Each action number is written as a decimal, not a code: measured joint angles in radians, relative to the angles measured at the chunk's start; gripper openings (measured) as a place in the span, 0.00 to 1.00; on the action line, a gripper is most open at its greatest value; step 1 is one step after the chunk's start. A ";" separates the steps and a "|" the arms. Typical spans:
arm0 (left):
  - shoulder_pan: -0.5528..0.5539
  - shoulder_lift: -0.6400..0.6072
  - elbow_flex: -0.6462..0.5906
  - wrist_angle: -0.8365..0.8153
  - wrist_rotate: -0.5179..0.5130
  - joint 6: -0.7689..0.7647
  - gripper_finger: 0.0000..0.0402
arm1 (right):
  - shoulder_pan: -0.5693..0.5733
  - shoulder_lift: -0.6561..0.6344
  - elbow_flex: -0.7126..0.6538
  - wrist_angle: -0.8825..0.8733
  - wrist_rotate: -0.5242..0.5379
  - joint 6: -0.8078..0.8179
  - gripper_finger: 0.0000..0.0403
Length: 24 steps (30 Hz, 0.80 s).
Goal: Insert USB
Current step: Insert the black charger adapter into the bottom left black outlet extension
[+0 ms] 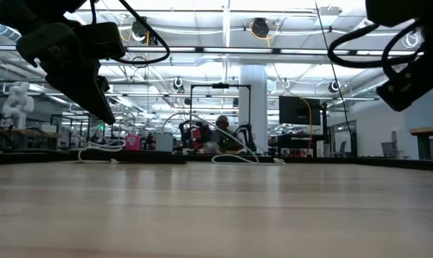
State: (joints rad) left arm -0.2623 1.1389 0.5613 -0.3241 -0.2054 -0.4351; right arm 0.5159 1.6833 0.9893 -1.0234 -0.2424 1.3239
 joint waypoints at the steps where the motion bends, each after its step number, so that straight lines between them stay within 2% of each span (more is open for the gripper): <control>1: 0.000 0.000 0.000 0.000 0.000 0.000 0.23 | 0.003 0.000 -0.010 0.016 0.000 0.000 0.58; 5: 0.000 0.000 0.000 0.000 0.000 0.000 0.23 | 0.006 0.000 -0.042 0.075 0.000 0.003 0.57; 8: 0.000 0.000 0.000 0.000 0.000 0.000 0.23 | 0.006 0.000 -0.042 0.092 0.008 -0.003 0.50; 11: 0.000 0.000 0.000 0.000 0.000 0.001 0.23 | 0.016 0.000 -0.042 0.092 0.009 -0.005 0.35; 14: 0.000 0.000 0.000 0.000 0.000 0.005 0.23 | 0.037 0.000 -0.042 0.102 0.002 -0.010 0.12; 16: 0.000 0.000 0.000 0.000 0.011 0.005 0.23 | 0.050 0.000 -0.042 0.094 0.002 -0.024 0.03; 24: 0.000 0.000 0.000 0.001 0.018 0.006 0.23 | 0.044 -0.034 -0.022 0.080 0.029 -0.117 0.05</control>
State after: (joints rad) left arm -0.2619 1.1389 0.5613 -0.3226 -0.1871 -0.4294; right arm 0.5597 1.6494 0.9677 -0.9436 -0.2135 1.2066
